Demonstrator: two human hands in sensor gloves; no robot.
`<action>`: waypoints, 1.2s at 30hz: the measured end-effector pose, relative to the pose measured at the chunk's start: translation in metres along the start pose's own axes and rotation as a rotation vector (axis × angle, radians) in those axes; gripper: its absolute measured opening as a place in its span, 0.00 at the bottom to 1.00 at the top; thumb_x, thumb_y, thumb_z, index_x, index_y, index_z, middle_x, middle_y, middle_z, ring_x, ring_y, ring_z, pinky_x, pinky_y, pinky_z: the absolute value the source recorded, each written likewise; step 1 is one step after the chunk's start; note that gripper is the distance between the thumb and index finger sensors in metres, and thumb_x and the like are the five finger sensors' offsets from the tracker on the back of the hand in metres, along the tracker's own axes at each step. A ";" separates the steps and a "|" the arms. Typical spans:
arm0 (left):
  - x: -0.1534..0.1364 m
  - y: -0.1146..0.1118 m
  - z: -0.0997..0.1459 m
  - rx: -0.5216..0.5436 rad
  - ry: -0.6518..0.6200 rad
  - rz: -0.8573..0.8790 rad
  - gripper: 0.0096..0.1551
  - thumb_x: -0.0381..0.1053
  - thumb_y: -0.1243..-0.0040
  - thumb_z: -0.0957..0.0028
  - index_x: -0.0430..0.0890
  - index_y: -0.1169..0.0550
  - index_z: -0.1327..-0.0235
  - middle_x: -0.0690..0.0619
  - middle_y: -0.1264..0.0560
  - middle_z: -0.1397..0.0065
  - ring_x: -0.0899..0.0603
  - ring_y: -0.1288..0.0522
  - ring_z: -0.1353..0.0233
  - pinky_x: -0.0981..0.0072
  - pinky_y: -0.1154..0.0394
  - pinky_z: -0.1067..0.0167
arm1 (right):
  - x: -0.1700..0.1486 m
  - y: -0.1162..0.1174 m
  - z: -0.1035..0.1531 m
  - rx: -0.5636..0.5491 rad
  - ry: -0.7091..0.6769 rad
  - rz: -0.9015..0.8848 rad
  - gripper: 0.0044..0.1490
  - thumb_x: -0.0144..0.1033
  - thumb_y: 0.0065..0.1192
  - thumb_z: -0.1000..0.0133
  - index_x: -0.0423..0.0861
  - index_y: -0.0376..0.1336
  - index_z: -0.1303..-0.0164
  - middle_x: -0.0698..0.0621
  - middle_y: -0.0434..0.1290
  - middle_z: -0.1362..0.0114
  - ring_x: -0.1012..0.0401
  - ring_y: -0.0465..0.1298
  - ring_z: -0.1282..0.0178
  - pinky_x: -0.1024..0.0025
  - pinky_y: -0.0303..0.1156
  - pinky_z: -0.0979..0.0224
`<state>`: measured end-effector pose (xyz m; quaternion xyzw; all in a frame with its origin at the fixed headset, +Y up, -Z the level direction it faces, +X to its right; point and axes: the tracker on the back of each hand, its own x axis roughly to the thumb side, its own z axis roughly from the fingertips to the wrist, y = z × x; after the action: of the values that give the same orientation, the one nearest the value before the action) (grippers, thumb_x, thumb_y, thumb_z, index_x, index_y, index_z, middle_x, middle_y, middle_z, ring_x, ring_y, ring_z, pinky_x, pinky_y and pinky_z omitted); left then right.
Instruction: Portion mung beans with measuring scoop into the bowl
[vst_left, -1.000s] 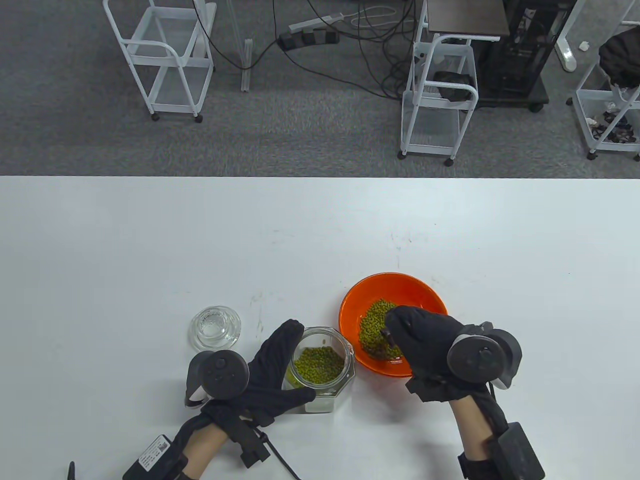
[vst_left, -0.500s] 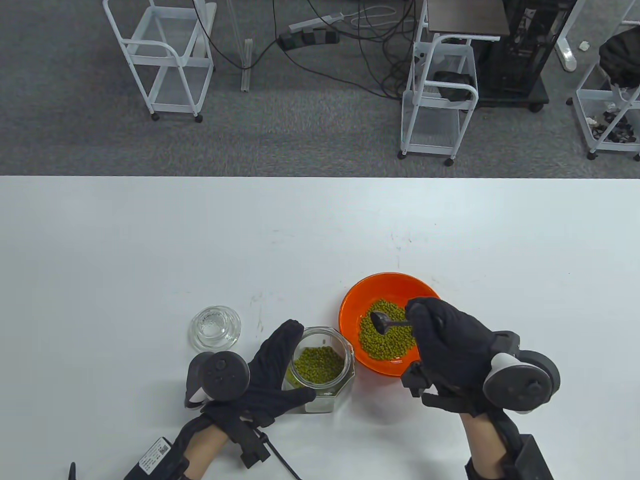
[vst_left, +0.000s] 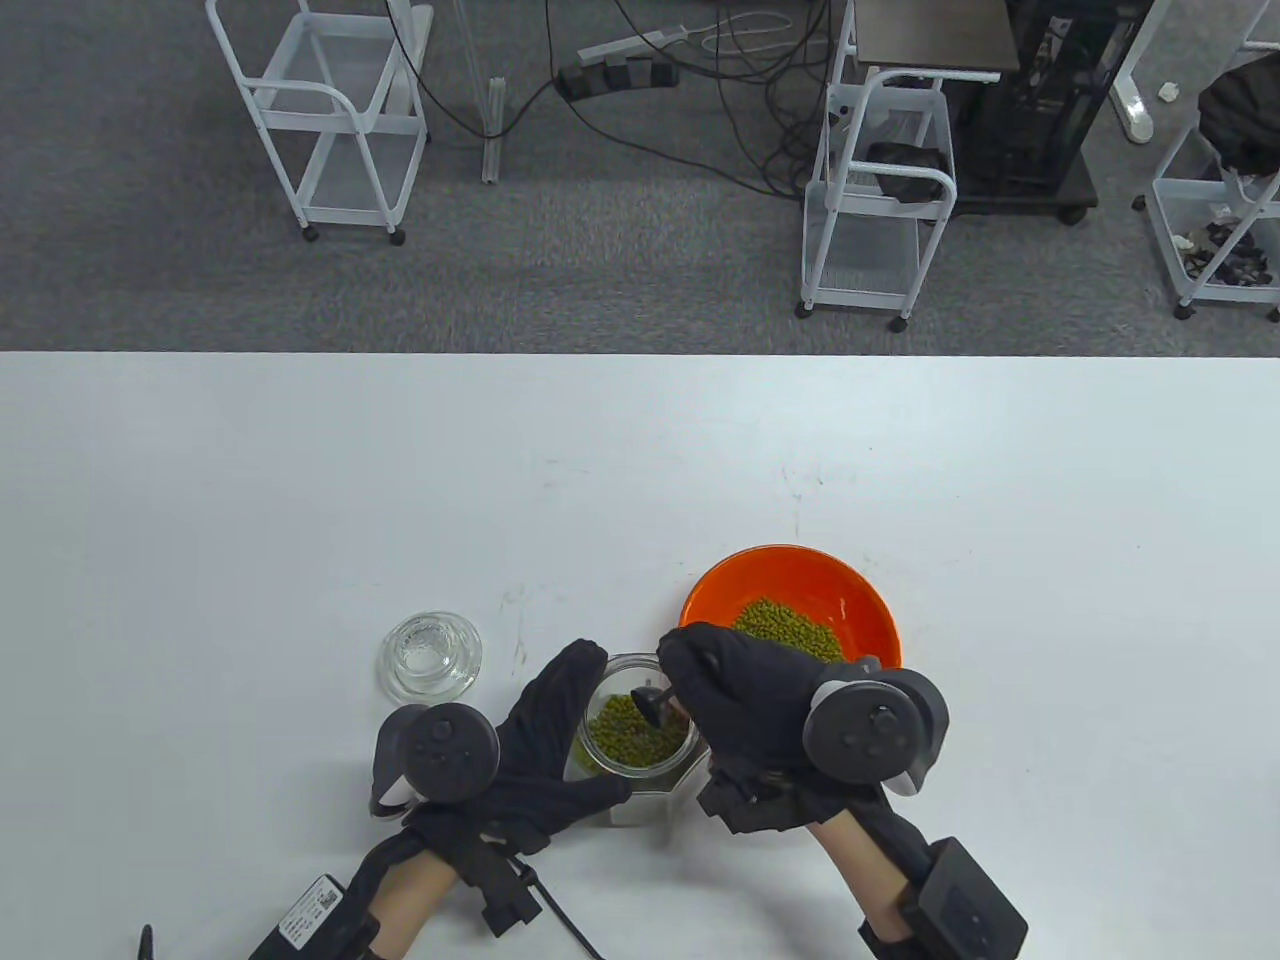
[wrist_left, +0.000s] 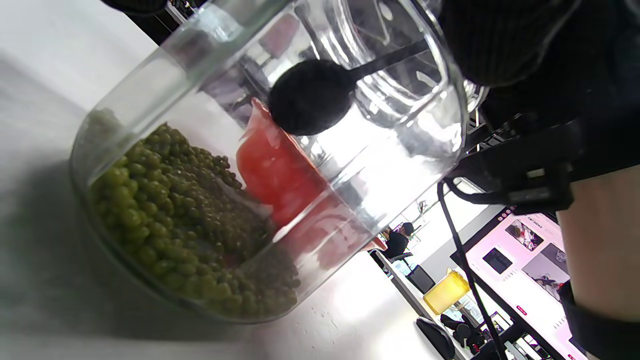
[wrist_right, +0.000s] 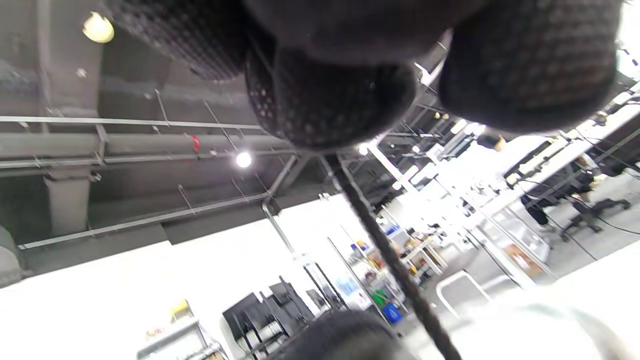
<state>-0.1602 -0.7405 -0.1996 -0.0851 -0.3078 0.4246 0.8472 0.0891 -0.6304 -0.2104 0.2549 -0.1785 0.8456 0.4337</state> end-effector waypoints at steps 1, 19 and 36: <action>0.000 0.000 0.000 0.000 0.000 0.001 0.68 0.71 0.38 0.47 0.47 0.63 0.13 0.34 0.59 0.10 0.24 0.49 0.14 0.19 0.45 0.28 | -0.003 0.004 0.001 0.004 0.007 0.017 0.27 0.50 0.59 0.41 0.39 0.76 0.53 0.40 0.82 0.65 0.62 0.78 0.86 0.58 0.84 0.67; 0.000 0.000 0.000 0.000 0.000 0.001 0.68 0.71 0.38 0.47 0.47 0.63 0.13 0.34 0.59 0.10 0.24 0.49 0.14 0.19 0.45 0.27 | -0.020 0.029 0.010 0.105 0.218 0.037 0.26 0.48 0.65 0.43 0.39 0.78 0.51 0.41 0.85 0.62 0.66 0.77 0.89 0.63 0.85 0.70; 0.000 0.000 0.000 0.001 0.003 -0.003 0.68 0.71 0.38 0.47 0.47 0.63 0.13 0.34 0.59 0.10 0.24 0.49 0.14 0.19 0.45 0.27 | -0.032 0.032 0.009 0.369 0.457 -0.201 0.26 0.46 0.69 0.44 0.38 0.78 0.49 0.39 0.86 0.58 0.66 0.77 0.90 0.64 0.84 0.71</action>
<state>-0.1601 -0.7407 -0.2000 -0.0851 -0.3065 0.4234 0.8482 0.0809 -0.6736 -0.2248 0.1491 0.1063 0.8521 0.4904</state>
